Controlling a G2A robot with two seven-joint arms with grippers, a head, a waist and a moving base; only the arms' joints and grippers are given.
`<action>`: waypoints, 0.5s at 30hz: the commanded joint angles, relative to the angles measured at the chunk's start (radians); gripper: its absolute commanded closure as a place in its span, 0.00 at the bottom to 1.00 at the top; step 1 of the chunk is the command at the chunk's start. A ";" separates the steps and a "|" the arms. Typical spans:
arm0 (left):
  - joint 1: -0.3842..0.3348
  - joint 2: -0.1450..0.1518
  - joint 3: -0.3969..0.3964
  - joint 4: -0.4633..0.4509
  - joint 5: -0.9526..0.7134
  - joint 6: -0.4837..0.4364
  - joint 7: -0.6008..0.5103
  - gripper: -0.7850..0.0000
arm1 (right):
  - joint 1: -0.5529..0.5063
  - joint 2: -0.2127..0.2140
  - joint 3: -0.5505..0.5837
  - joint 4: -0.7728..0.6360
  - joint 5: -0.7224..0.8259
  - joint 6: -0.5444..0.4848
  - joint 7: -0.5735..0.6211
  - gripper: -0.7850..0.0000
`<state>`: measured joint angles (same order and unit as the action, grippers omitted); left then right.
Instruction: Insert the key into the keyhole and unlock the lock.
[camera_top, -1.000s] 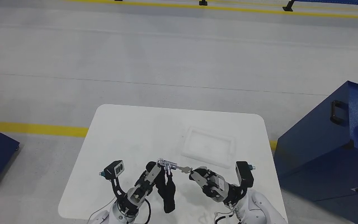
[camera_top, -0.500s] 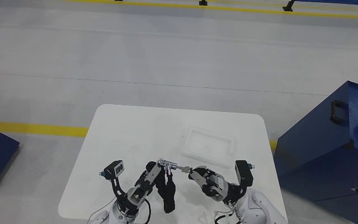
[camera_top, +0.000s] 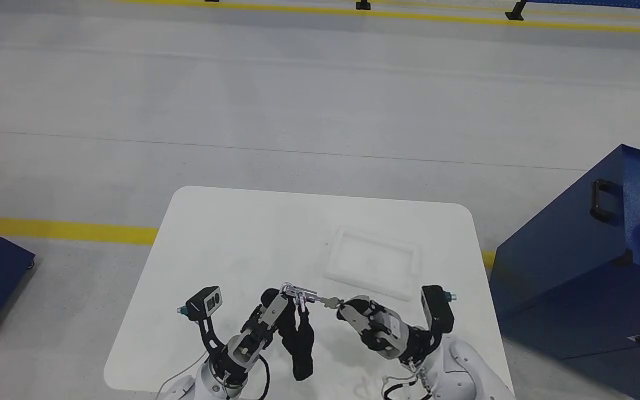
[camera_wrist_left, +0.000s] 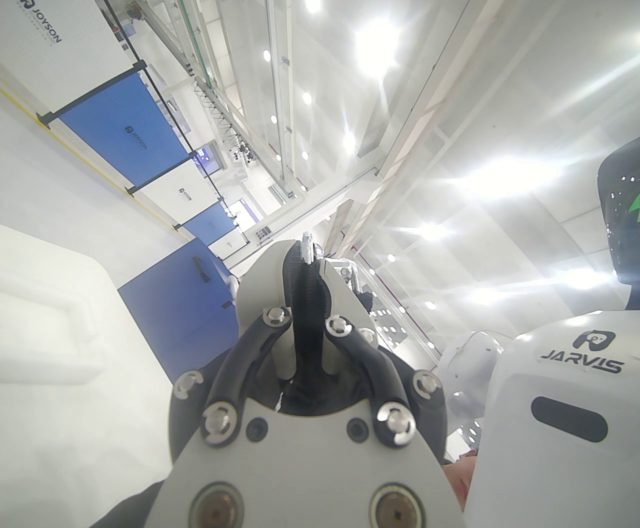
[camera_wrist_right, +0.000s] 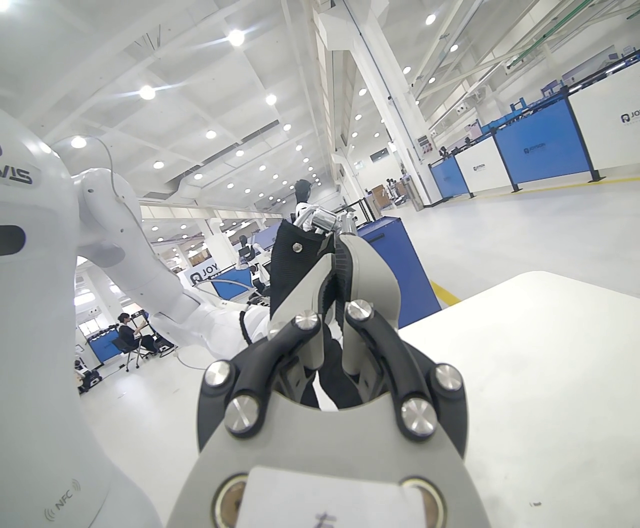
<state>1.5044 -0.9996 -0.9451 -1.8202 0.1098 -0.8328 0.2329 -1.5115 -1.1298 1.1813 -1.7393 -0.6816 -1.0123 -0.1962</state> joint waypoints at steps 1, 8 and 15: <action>0.000 0.000 0.000 0.000 0.000 0.000 0.000 1.00 | -0.010 0.001 0.005 -0.004 -0.005 0.000 -0.011 1.00; 0.000 0.000 0.000 0.000 0.000 0.000 0.000 1.00 | -0.044 0.008 0.023 -0.012 -0.025 0.000 -0.048 1.00; 0.000 0.000 0.000 0.000 0.000 0.000 0.000 1.00 | -0.064 0.013 0.055 0.001 -0.048 0.000 -0.078 0.62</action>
<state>1.5044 -0.9996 -0.9451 -1.8202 0.1098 -0.8328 0.2329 -1.5746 -1.1172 1.2330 -1.7418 -0.7268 -1.0123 -0.2745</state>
